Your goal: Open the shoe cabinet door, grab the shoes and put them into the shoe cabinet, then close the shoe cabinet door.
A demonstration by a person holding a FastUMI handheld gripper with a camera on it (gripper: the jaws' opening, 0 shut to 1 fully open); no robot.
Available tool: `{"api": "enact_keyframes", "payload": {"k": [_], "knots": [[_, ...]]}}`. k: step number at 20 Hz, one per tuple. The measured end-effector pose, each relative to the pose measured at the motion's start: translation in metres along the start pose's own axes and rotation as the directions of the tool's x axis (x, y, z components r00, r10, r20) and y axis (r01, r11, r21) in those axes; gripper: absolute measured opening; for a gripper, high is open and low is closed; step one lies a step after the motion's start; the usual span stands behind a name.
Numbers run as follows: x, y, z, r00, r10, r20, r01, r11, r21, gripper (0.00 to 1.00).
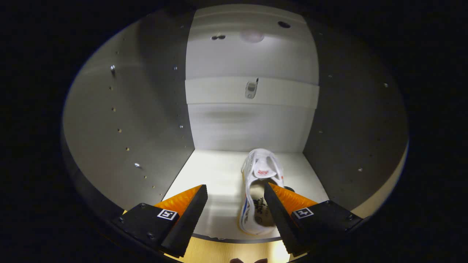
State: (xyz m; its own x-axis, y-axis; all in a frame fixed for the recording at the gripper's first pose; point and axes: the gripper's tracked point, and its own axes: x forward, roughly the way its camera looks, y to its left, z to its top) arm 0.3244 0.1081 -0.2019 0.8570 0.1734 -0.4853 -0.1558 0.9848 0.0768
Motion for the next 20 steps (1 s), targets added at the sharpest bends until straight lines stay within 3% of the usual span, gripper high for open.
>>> {"api": "enact_keyframes", "payload": {"k": [5, 10, 20], "knots": [[-0.103, -0.025, 0.032, 0.977, -0.074, 0.200, 0.072, 0.997, 0.015, 0.98], [-0.227, -0.043, 0.051, 0.904, -0.156, 0.399, 0.171, 0.985, -0.003, 0.97], [-0.397, -0.101, 0.011, 0.826, -0.287, 0.486, 0.304, 0.952, 0.046, 0.97]]}}
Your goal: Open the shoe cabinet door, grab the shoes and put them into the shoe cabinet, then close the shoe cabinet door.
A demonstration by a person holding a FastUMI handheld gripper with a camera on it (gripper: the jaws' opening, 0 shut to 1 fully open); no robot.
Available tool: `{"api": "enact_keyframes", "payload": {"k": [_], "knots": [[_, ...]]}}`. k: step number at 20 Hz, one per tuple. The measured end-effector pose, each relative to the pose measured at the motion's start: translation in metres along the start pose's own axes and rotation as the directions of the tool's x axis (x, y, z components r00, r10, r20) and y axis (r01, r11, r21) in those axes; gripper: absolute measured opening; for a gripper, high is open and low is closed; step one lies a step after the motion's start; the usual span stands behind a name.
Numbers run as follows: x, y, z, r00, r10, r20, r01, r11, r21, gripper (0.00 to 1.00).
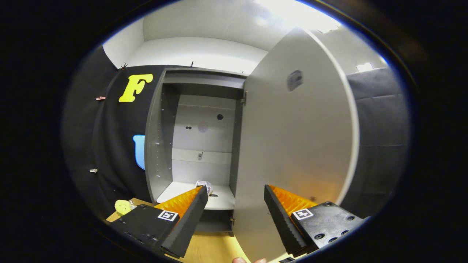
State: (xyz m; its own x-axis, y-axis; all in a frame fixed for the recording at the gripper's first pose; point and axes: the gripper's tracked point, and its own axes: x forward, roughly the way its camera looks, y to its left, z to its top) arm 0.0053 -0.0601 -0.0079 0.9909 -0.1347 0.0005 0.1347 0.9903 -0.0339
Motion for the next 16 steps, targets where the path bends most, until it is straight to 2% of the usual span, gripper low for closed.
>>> {"api": "enact_keyframes", "payload": {"k": [2, 4, 6, 8, 12, 16], "knots": [[-0.021, -0.026, 0.006, 0.999, -0.042, 0.013, 0.042, 0.999, 0.009, 0.97], [-0.047, -0.037, 0.010, 1.000, -0.022, 0.018, 0.021, 0.999, 0.039, 0.97], [-0.062, -0.059, 0.011, 0.999, -0.045, 0.016, 0.045, 0.998, 0.040, 0.97], [-0.074, -0.087, 0.010, 0.995, -0.098, 0.014, 0.098, 0.995, 0.018, 0.97], [-0.065, -0.142, -0.001, 0.977, -0.213, -0.010, 0.213, 0.977, -0.006, 0.97], [-0.045, -0.191, -0.014, 0.958, -0.285, -0.036, 0.283, 0.958, -0.038, 0.98]]}}
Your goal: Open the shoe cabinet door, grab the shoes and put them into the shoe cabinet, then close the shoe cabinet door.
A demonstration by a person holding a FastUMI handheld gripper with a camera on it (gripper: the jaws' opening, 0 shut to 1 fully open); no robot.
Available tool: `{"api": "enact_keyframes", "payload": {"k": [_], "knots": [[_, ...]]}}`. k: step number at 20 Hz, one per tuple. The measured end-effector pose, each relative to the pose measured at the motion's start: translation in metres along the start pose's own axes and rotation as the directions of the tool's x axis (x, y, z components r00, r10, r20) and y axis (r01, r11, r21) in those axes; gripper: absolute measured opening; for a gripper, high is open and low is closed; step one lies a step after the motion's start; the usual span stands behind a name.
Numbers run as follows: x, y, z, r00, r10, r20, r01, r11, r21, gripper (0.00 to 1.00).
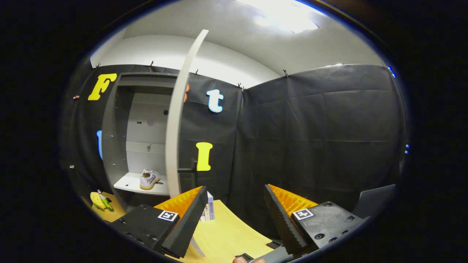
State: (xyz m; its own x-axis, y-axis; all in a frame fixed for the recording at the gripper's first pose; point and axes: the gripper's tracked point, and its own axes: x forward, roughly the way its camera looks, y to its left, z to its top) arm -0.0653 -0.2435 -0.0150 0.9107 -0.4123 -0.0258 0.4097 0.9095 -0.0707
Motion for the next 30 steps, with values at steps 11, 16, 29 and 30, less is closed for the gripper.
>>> {"api": "enact_keyframes", "payload": {"k": [11, 16, 29, 30], "knots": [[0.058, 0.011, -0.050, 0.991, 0.045, -0.127, -0.041, 0.999, 0.033, 0.98], [0.059, 0.018, -0.055, 0.988, 0.061, -0.141, -0.055, 0.998, 0.044, 0.96], [0.034, 0.061, -0.058, 0.971, 0.137, -0.196, -0.113, 0.985, 0.129, 0.96], [0.027, 0.069, -0.057, 0.969, 0.151, -0.197, -0.127, 0.984, 0.129, 0.96]]}}
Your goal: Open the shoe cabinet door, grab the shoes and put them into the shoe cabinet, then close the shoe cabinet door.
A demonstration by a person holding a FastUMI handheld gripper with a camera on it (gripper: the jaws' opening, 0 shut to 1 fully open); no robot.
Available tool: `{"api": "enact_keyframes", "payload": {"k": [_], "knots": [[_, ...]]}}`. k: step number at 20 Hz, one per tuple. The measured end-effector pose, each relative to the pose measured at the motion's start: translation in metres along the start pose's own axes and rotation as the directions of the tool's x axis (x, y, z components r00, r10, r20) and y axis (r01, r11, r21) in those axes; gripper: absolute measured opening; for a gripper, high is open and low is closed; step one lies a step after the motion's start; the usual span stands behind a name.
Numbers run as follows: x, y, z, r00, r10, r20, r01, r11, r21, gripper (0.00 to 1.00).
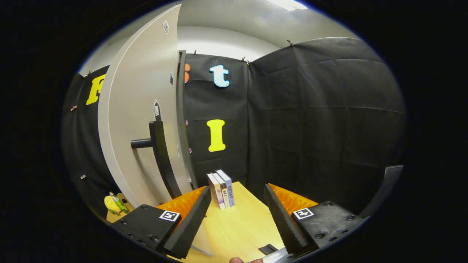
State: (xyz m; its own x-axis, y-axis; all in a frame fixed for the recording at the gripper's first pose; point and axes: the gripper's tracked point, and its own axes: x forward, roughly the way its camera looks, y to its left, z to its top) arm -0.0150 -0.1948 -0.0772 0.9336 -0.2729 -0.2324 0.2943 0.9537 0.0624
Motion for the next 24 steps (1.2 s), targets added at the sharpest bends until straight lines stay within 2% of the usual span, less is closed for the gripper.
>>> {"api": "enact_keyframes", "payload": {"k": [5, 10, 18, 21, 24], "knots": [[-0.012, 0.047, -0.002, 0.998, 0.066, -0.003, -0.066, 0.998, -0.017, 0.96], [-0.018, 0.105, -0.007, 0.985, 0.172, -0.010, -0.172, 0.985, 0.001, 0.96], [-0.025, 0.202, -0.015, 0.934, 0.355, -0.031, -0.355, 0.935, 0.006, 0.97], [-0.030, 0.224, -0.014, 0.918, 0.396, -0.026, -0.396, 0.918, -0.016, 0.96], [-0.034, 0.226, -0.012, 0.904, 0.428, -0.010, -0.428, 0.903, -0.030, 0.96]]}}
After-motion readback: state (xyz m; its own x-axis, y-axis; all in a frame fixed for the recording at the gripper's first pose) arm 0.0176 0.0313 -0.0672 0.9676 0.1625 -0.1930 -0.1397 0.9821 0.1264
